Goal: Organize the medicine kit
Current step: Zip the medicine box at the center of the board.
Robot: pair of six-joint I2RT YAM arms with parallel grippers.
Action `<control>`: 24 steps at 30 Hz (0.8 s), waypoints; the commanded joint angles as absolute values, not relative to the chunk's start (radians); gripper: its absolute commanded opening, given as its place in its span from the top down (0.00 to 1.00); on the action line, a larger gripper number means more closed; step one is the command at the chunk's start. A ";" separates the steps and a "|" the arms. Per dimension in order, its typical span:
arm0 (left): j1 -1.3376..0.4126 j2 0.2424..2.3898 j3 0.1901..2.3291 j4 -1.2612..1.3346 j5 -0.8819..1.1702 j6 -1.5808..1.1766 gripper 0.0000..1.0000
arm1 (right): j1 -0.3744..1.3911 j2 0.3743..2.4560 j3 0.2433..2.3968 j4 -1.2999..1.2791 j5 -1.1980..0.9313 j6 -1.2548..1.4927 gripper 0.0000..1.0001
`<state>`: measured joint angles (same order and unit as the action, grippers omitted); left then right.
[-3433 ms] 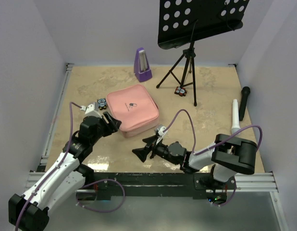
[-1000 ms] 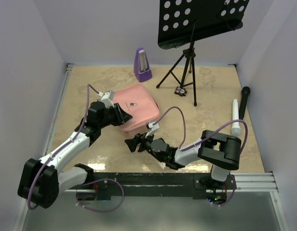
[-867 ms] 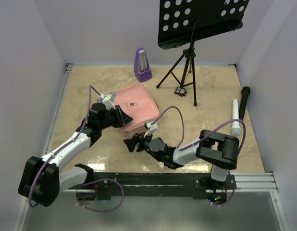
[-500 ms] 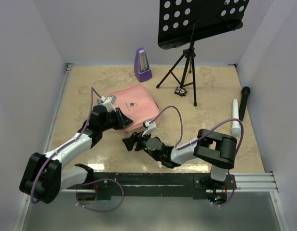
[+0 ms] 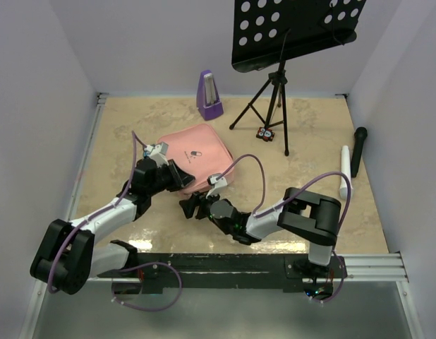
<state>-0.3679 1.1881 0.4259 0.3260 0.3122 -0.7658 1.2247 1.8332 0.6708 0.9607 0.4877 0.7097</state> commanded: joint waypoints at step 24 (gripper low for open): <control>-0.371 1.207 0.382 0.247 0.239 -0.755 0.84 | 1.223 1.908 0.808 0.885 0.640 0.716 0.51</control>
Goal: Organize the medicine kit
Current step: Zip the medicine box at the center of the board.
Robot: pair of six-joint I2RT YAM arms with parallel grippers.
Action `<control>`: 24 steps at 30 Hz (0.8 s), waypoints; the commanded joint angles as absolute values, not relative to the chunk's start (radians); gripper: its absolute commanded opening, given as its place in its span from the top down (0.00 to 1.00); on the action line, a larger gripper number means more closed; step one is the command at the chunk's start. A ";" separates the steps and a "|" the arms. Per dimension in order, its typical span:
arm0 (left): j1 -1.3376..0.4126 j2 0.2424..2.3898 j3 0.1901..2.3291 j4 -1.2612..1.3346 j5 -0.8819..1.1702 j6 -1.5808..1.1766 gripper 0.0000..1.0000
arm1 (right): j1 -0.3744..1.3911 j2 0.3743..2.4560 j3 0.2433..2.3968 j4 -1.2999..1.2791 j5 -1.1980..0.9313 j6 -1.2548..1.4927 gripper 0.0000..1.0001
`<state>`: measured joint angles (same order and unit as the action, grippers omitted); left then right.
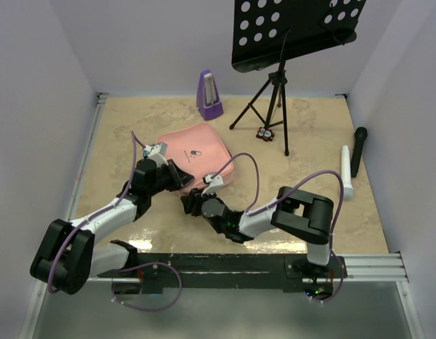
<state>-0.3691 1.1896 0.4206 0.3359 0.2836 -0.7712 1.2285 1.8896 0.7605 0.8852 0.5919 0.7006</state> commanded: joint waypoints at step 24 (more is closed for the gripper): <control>-0.403 1.249 0.362 0.317 0.272 -0.787 0.86 | 1.224 1.890 0.821 0.853 0.664 0.735 0.65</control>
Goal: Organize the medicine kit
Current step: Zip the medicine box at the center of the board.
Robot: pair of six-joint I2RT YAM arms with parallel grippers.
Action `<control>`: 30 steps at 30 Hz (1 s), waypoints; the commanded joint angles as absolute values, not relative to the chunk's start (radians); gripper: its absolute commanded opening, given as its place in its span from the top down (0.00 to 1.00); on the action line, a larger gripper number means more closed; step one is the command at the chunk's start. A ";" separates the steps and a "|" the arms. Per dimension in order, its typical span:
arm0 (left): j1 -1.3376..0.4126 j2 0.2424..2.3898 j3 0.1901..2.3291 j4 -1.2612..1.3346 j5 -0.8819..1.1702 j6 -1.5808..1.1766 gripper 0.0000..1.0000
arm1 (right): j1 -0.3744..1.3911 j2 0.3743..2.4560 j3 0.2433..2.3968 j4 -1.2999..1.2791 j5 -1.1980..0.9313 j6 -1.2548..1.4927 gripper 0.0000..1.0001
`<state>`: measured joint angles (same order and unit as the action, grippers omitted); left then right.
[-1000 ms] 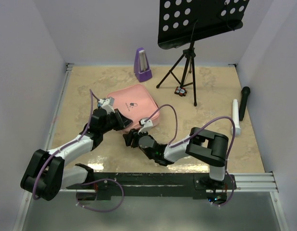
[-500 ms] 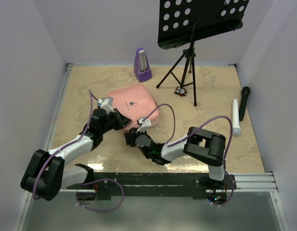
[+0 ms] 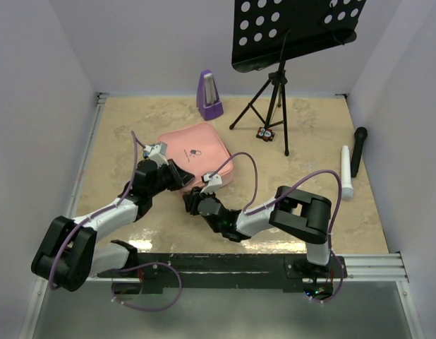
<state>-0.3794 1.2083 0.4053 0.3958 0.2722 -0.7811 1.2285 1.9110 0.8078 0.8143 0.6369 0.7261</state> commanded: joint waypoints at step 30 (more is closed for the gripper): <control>-0.405 1.230 0.365 0.310 0.268 -0.792 0.87 | 1.227 1.858 0.795 0.834 0.670 0.762 1.00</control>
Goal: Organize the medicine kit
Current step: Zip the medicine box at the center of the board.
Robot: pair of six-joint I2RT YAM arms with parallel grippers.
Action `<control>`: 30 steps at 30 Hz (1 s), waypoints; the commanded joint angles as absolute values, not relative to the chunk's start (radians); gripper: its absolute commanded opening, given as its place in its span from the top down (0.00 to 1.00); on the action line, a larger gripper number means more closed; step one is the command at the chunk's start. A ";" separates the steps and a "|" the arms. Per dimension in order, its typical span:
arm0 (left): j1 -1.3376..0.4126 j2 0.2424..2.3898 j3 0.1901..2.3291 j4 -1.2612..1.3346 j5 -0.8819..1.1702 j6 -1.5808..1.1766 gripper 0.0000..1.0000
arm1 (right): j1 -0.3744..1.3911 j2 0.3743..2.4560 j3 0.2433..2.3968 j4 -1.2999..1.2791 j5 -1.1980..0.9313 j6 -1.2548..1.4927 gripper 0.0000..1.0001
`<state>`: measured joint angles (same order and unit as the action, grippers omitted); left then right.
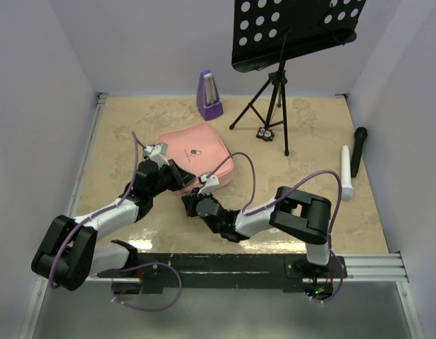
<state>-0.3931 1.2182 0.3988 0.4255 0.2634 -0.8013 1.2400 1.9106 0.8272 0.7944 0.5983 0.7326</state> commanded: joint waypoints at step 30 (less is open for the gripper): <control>-0.403 0.944 0.385 0.060 0.124 -0.902 0.24 | 1.232 1.778 0.770 0.545 0.676 0.643 1.00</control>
<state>-0.4080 0.9970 0.4110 0.2096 0.1940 -0.8547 1.2400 1.8072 0.7662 0.6571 0.6296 0.6937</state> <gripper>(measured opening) 0.746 0.010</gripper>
